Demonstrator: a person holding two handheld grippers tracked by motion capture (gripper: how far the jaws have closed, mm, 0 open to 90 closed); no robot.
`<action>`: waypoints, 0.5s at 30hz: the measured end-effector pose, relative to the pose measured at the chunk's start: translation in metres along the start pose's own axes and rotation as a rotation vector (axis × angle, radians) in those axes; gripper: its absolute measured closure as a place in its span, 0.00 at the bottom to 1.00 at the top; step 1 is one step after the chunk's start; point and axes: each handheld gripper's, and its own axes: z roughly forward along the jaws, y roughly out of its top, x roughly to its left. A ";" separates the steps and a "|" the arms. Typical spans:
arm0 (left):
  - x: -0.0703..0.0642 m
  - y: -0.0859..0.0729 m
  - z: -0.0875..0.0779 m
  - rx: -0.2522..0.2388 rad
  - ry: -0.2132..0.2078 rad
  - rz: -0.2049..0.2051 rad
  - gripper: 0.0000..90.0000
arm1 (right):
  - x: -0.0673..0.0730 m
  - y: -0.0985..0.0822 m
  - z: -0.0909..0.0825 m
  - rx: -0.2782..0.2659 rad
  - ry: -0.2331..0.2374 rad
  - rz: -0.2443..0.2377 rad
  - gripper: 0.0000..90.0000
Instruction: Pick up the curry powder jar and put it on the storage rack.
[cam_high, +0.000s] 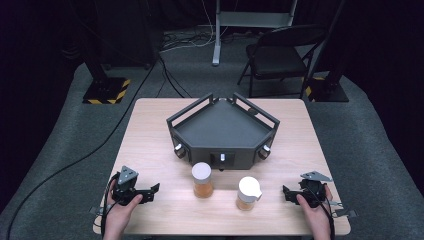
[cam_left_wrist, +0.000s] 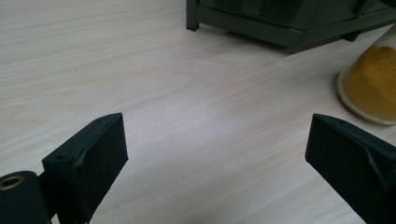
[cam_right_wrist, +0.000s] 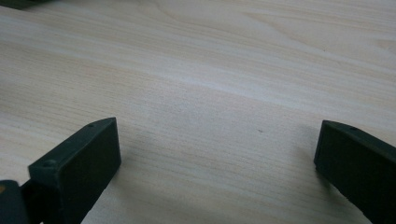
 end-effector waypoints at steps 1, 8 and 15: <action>-0.001 0.001 -0.001 -0.002 -0.006 0.004 0.05 | 0.000 0.000 0.000 0.000 0.000 0.000 0.00; -0.009 0.008 -0.007 -0.011 -0.044 0.035 0.05 | 0.000 0.000 0.000 0.000 0.000 -0.001 0.00; -0.017 0.013 -0.009 -0.018 -0.077 0.065 0.05 | 0.000 0.000 0.000 0.000 0.000 -0.001 0.00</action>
